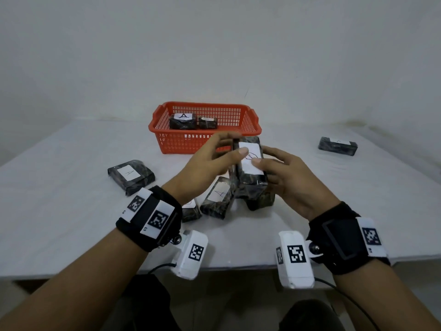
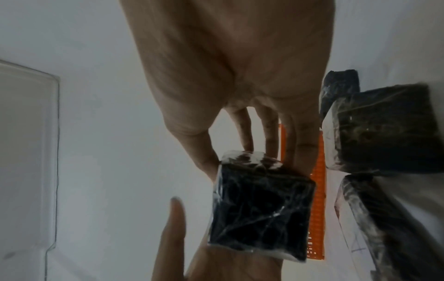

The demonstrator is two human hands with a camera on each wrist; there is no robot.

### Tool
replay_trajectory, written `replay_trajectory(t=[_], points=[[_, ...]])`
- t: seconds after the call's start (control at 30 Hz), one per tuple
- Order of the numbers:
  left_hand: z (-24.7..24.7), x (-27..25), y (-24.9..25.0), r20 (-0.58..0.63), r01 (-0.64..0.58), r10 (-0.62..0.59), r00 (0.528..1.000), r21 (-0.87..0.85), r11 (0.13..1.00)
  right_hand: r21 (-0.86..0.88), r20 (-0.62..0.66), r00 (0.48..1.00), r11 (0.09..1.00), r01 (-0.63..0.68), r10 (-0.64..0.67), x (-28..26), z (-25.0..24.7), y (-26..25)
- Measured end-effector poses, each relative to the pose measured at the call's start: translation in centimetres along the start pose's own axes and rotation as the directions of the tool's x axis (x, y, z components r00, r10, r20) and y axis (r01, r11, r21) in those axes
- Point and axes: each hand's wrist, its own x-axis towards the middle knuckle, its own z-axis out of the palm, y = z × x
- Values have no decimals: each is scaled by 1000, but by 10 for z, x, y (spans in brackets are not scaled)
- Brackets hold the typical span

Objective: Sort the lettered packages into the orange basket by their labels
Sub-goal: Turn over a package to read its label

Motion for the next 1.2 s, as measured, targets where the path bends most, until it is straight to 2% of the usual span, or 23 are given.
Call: replay_trajectory(t=[0.07,0.2,0.43,0.63,0.7,0.8,0.87,1.0,1.1,1.2], points=[[2,2,0,-82,24,-23,996,11,1000,-2,-11,998,998,64,-64,-1,1,2],[-1,5,2,-100,-10,15,995,49,999,-23,-4,993,992,120,-121,-3,0,1],[-4,6,0,-106,-83,87,990,44,996,-98,45,989,986,-135,140,-7,0,-11],[-6,5,0,-50,-137,137,989,15,991,57,81,977,978,-202,197,-6,0,-8],[-5,4,-1,1,-154,154,988,37,987,97,71,982,979,-181,175,-6,1,-8],[-3,0,-1,47,-160,158,986,47,986,49,35,992,991,-127,125,-7,3,-9],[-1,-1,2,60,-128,125,990,53,990,1,15,995,996,-94,94,-6,4,-9],[3,0,5,52,78,-82,995,72,994,-54,4,1000,998,-22,22,-6,5,-8],[6,1,3,6,57,-57,998,63,996,-97,31,999,995,-29,32,-6,7,-6],[6,0,4,10,74,-74,997,47,996,-99,-2,999,994,-36,36,-5,8,-5]])
